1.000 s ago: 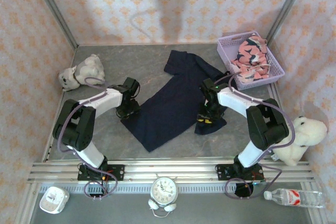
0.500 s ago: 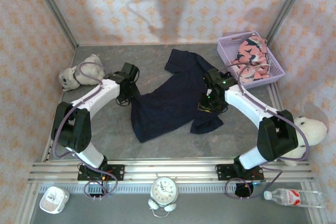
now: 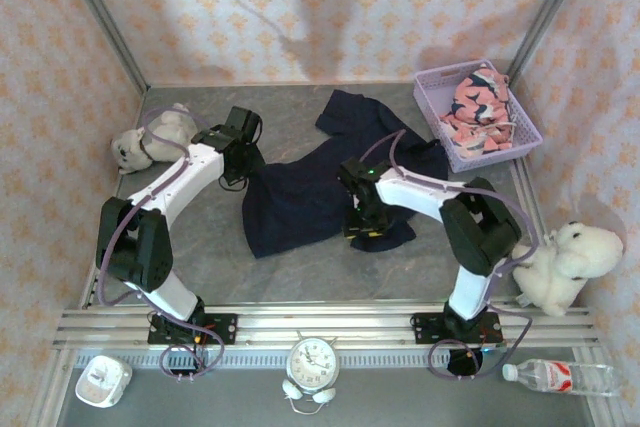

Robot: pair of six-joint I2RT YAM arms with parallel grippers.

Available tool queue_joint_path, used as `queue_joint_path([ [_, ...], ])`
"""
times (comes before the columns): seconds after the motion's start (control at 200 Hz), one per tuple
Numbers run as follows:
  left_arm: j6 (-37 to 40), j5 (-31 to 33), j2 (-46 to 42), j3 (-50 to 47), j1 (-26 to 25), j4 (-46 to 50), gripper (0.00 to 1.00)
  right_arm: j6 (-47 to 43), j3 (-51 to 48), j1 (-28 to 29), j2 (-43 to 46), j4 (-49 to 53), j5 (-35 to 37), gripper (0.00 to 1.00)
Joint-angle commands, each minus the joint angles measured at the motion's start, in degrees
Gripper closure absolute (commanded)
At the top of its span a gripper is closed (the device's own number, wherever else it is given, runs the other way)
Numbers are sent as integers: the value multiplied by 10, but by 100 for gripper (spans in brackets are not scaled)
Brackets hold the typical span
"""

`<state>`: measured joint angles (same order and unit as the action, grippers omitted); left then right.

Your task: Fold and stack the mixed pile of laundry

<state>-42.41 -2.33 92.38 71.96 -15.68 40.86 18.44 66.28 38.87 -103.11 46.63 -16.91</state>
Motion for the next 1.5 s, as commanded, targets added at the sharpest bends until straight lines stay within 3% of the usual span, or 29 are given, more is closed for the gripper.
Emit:
queue_joint_path([
  [0.0,-17,8,-14,-14,9,2,100,8,17,-1,-9,43,85,83],
  [0.04,-17,8,-18,-10,14,3,100,10,16,-4,2,51,98,100],
  [0.275,32,18,-69,105,57,55,100,-46,83,-107,159,158,144,100],
  [0.515,71,-6,-65,281,97,90,100,-109,250,-219,209,253,4,100],
  [0.685,101,-1,-34,384,110,84,100,-60,323,-296,206,239,-121,100],
  [0.811,111,-2,42,448,143,84,100,-5,299,-361,203,197,-182,100],
  [0.941,113,10,181,536,159,96,100,56,213,-403,196,120,-215,100],
  [1.111,81,19,413,806,154,198,100,139,134,-447,182,30,-170,100],
  [1.201,71,5,458,846,144,192,100,185,90,-458,209,-29,-119,100],
  [1.231,70,-2,458,835,140,180,82,193,81,-459,216,-40,-106,100],
  [1.276,68,-6,453,814,134,167,31,201,69,-459,220,-58,-103,100],
  [1.311,66,-6,446,798,131,163,3,206,62,-459,220,-68,-109,100],
  [1.496,98,-42,353,664,125,175,0,180,40,-453,222,-78,-135,100],
])
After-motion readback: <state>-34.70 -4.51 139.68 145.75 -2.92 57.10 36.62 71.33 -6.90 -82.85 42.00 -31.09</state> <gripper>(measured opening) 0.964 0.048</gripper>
